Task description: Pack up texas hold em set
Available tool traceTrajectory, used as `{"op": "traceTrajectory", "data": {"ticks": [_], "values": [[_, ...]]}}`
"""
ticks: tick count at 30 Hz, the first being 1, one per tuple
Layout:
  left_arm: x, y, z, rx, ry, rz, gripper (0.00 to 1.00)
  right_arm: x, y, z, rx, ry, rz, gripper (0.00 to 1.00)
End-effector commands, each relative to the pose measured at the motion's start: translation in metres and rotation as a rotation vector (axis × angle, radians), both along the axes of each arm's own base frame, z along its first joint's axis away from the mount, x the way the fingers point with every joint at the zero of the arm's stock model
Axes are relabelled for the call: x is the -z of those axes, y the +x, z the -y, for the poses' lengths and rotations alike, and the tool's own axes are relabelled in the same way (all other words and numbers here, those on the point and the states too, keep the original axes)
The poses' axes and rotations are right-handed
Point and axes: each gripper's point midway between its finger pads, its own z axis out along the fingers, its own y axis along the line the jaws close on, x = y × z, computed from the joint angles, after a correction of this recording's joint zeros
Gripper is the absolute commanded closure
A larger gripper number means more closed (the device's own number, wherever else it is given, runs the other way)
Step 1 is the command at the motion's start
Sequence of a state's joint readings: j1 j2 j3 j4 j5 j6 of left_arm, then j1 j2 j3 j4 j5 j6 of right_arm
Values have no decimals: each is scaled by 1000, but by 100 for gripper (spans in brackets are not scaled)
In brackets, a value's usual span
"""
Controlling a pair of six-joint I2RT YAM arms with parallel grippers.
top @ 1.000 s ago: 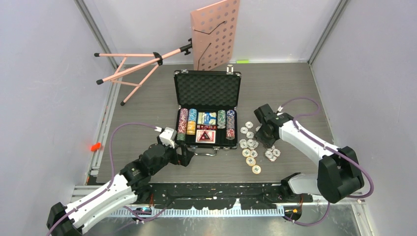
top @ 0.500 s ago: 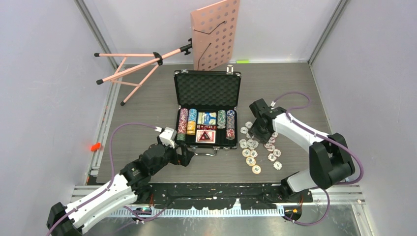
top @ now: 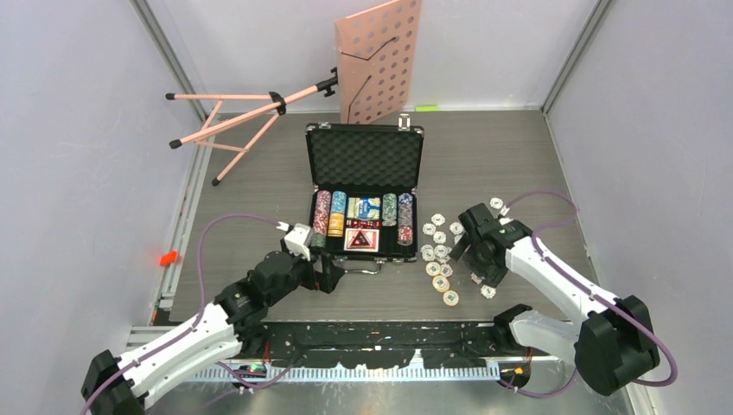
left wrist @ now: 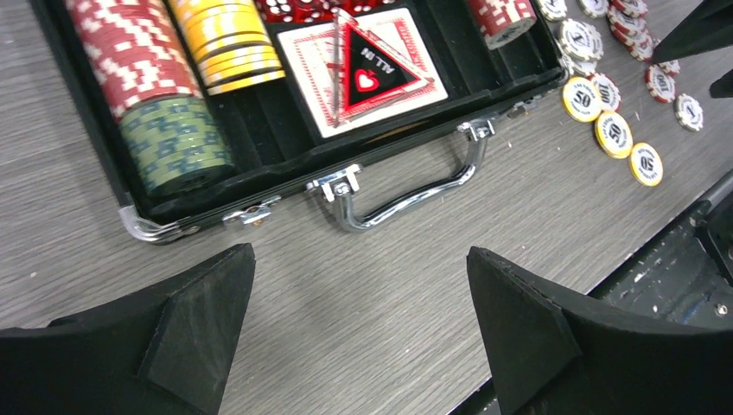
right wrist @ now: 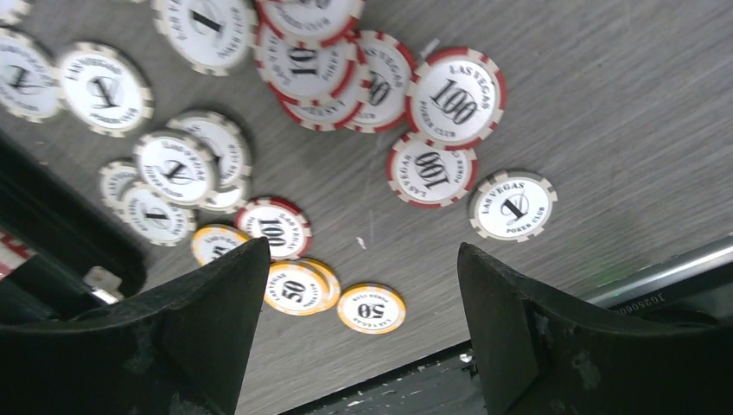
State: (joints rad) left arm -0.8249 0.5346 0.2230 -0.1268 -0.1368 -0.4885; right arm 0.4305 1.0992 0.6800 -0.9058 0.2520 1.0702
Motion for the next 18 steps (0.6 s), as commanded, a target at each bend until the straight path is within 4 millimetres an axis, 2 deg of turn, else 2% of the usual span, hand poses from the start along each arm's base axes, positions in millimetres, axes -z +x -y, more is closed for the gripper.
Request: {"op": "traceTrajectory", "data": {"ticks": [1, 6, 11, 13, 15, 18], "values": [[-19, 0, 27, 103, -61, 40, 4, 14, -13, -7, 20, 58, -31, 16], [-21, -2, 54, 184, 13, 39, 4, 23, -15, -26, -16, 150, -30, 22], [-37, -13, 89, 276, 77, 93, 4, 18, -23, -26, -67, 78, -33, 27], [-38, -15, 101, 303, 102, 90, 3, 18, -24, -29, -93, 60, -26, 31], [-38, -16, 110, 322, 114, 72, 3, 21, -23, -34, -112, 50, -28, 39], [-36, -17, 115, 331, 115, 55, 2, 30, -24, -42, -144, 36, -30, 46]]}}
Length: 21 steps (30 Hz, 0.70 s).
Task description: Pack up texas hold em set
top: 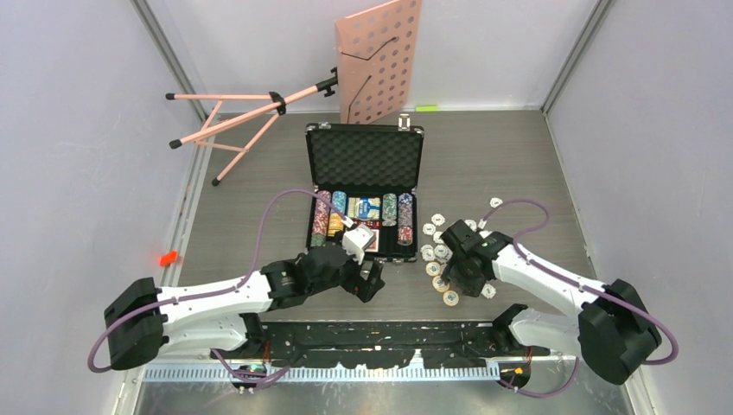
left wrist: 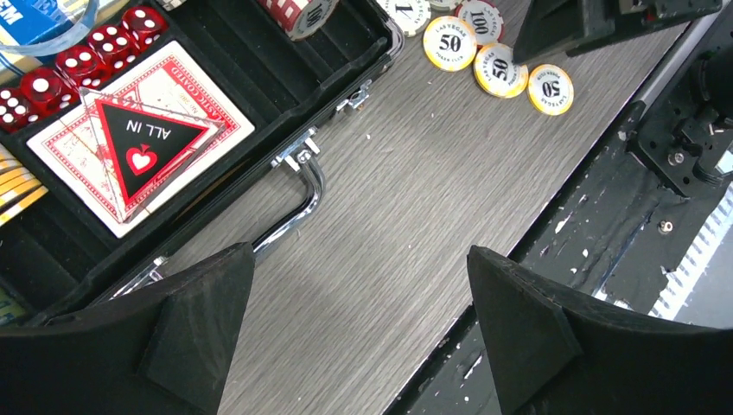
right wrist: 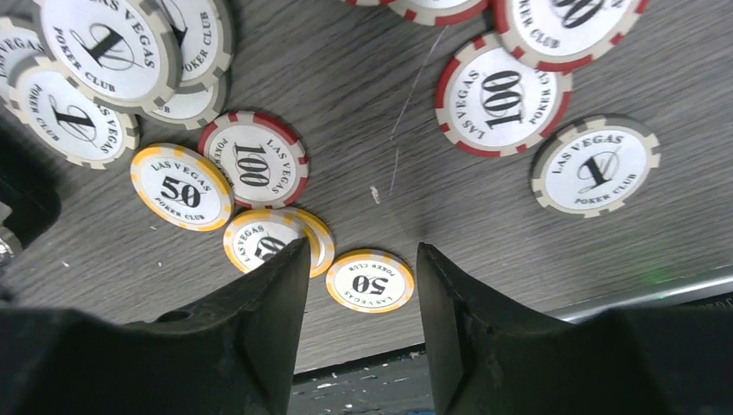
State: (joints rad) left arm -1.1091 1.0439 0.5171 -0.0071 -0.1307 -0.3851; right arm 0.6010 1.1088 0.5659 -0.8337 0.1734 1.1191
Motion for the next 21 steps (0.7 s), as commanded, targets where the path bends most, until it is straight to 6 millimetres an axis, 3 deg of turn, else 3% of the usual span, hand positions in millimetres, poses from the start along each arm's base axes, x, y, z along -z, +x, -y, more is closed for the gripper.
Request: {"op": "traceTrajectory", "data": {"ticks": [1, 4, 9, 18, 21], "values": [[-17, 8, 12, -2, -34, 40, 2, -1, 17, -19, -19, 6, 74, 47], [-21, 8, 10, -2, -37, 48, 1, 5, 25, -42, -54, 73, 108, 53], [-28, 8, 7, -8, -51, 62, 0, 8, 27, -58, -88, 100, 113, 60], [-13, 5, 32, 12, -7, -8, 3, -10, 26, -48, -96, 101, 176, 63], [-13, 1, 46, 14, 7, -2, 4, -21, 24, -44, -107, 94, 190, 59]]}}
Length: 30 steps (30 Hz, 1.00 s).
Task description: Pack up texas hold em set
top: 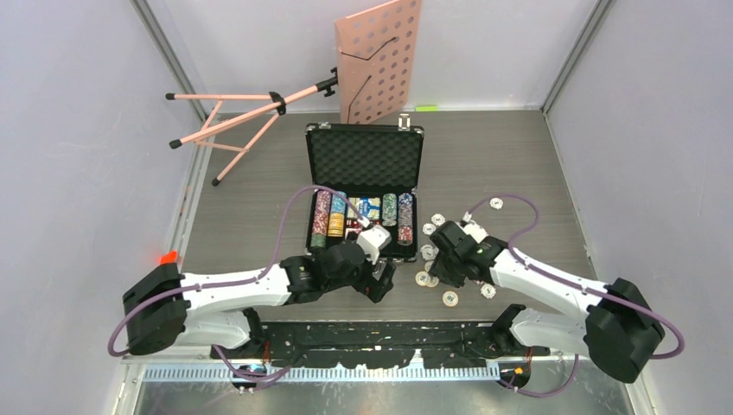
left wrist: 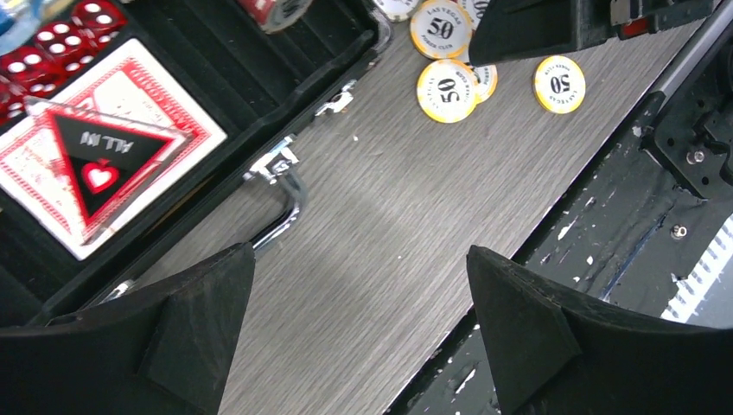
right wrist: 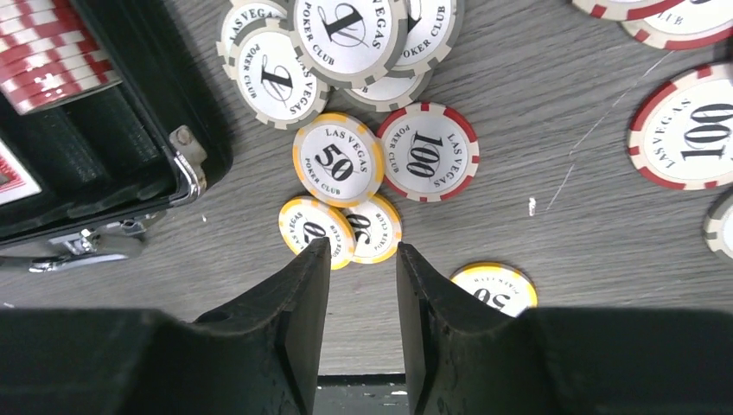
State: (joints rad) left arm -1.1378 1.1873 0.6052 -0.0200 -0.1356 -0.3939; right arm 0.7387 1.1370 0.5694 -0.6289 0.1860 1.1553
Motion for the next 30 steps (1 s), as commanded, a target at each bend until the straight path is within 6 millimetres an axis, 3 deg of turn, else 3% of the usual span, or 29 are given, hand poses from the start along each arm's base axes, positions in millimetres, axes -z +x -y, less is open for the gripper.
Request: {"op": "traceTrajectory", "data": {"ticks": [1, 5, 6, 9, 13, 17, 23, 30], "values": [[-23, 1, 32, -8, -44, 35, 3, -17, 1, 10, -8, -31, 51, 57], [-13, -4, 56, -50, 24, 20, 1, -49, 13, 40, 52, -146, 151, 53], [-6, -6, 59, -69, 46, 4, 0, -54, 8, 54, 84, -185, 145, 52], [6, -10, 74, -139, 62, -58, 0, -87, 16, 87, 189, -281, 259, 44], [19, -15, 94, -200, 95, -82, 0, -134, 17, 114, 268, -255, 441, 37], [26, -14, 108, -250, 163, -99, 0, -172, 10, 139, 328, -235, 577, 37], [40, -8, 124, -304, 236, -118, 0, -200, 2, 155, 357, -170, 697, 37], [61, -3, 126, -388, 330, -172, 0, -213, -3, 161, 368, -124, 758, 37]]}}
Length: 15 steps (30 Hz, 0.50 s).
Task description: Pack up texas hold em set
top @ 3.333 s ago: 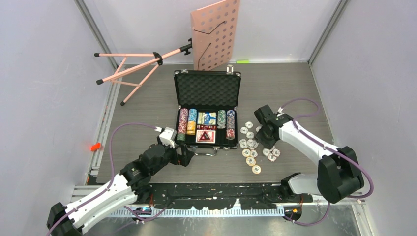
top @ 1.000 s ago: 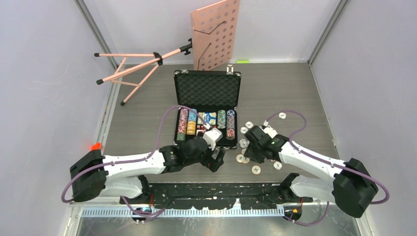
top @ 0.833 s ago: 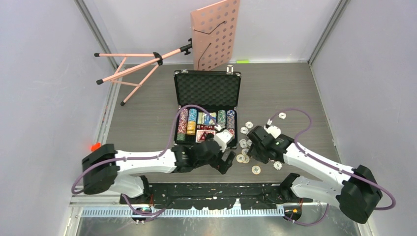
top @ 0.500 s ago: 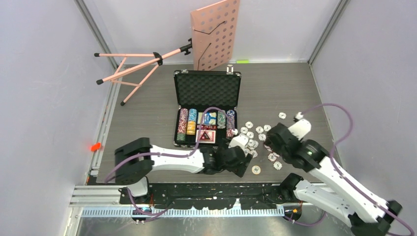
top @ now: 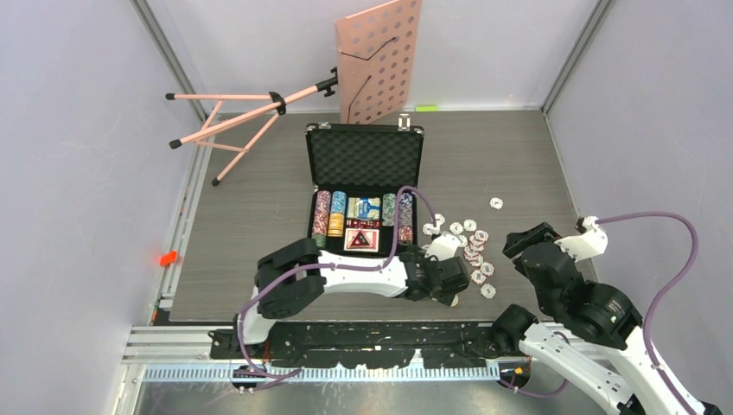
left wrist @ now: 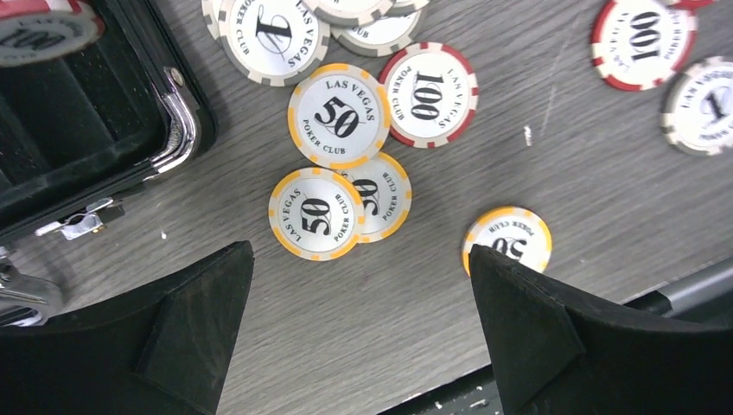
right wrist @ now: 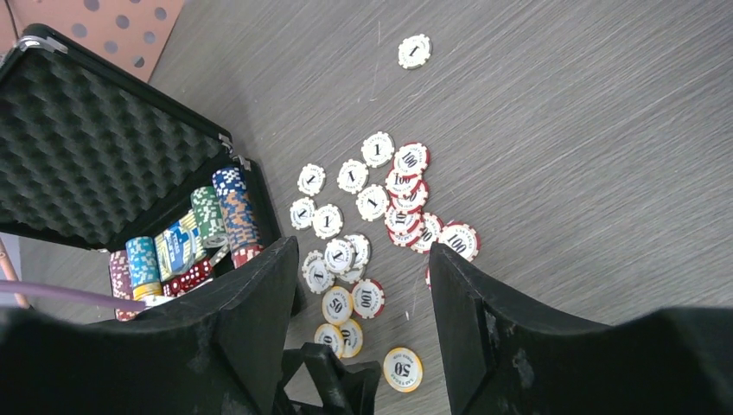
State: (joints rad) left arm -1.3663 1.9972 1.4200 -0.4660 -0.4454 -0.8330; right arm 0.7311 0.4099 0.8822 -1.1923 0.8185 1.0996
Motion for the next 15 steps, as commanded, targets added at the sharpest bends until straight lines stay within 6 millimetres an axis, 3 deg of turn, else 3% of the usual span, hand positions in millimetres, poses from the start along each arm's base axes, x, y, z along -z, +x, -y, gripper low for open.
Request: {"op": "traceTrajectory", "data": {"ticks": [1, 7, 15], "values": [[7, 9, -15, -110, 78, -23, 0, -20, 1, 10, 29, -4, 74, 37], [20, 20, -18, -160, 77, -68, 1, -19, 3, 4, -1, -7, 70, 37], [33, 23, -13, -167, 98, -92, 13, -17, 5, -2, -35, -7, 68, 39]]}}
